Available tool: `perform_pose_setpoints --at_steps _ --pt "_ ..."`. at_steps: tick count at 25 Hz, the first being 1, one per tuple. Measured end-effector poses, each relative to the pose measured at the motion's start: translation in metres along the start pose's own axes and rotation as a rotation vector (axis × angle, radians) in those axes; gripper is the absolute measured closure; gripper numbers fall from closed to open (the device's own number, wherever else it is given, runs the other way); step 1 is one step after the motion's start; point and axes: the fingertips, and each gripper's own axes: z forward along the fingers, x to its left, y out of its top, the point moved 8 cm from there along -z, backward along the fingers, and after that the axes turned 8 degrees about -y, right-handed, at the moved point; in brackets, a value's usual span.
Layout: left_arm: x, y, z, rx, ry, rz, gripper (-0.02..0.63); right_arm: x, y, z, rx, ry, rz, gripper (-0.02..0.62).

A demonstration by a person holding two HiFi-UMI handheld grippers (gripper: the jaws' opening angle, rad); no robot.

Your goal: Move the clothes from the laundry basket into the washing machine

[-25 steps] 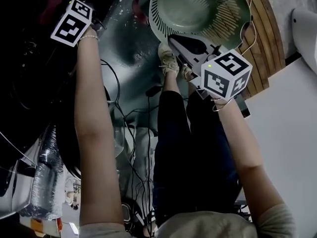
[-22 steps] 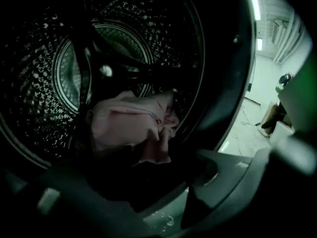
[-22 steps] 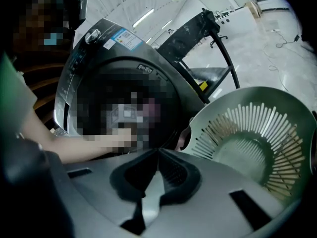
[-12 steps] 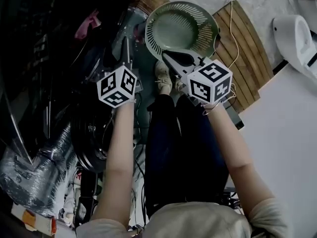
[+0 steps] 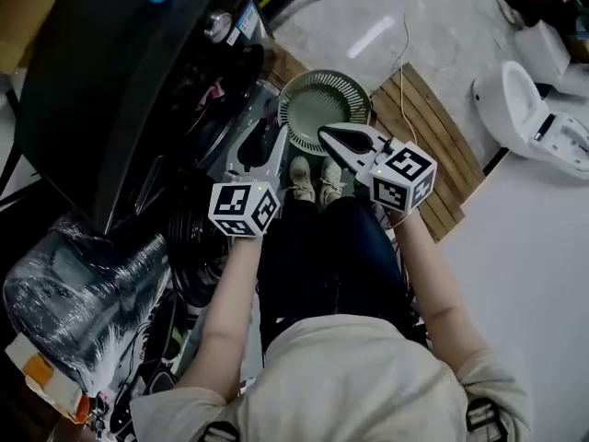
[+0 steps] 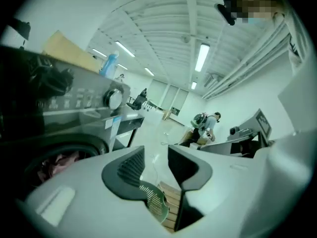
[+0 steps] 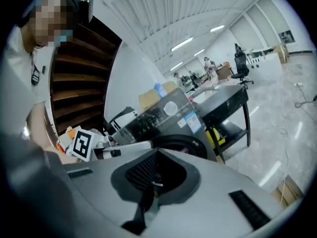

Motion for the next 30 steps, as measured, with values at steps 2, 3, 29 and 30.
perform_pose_setpoints --at_steps 2,3,29,30 --pt "-0.018 0.029 -0.010 -0.022 -0.046 0.042 0.527 0.012 0.026 -0.021 -0.056 -0.016 -0.016 0.586" --pt "-0.026 0.043 -0.014 -0.027 -0.068 0.071 0.552 0.017 0.039 -0.028 -0.077 -0.022 -0.034 0.586" --pt "-0.111 0.111 -0.043 0.017 -0.190 0.346 0.597 0.093 0.109 -0.085 -0.136 -0.110 -0.388 0.586" --pt "-0.111 0.111 -0.041 0.016 -0.199 0.327 0.597 0.093 0.109 -0.085 -0.127 -0.107 -0.400 0.586"
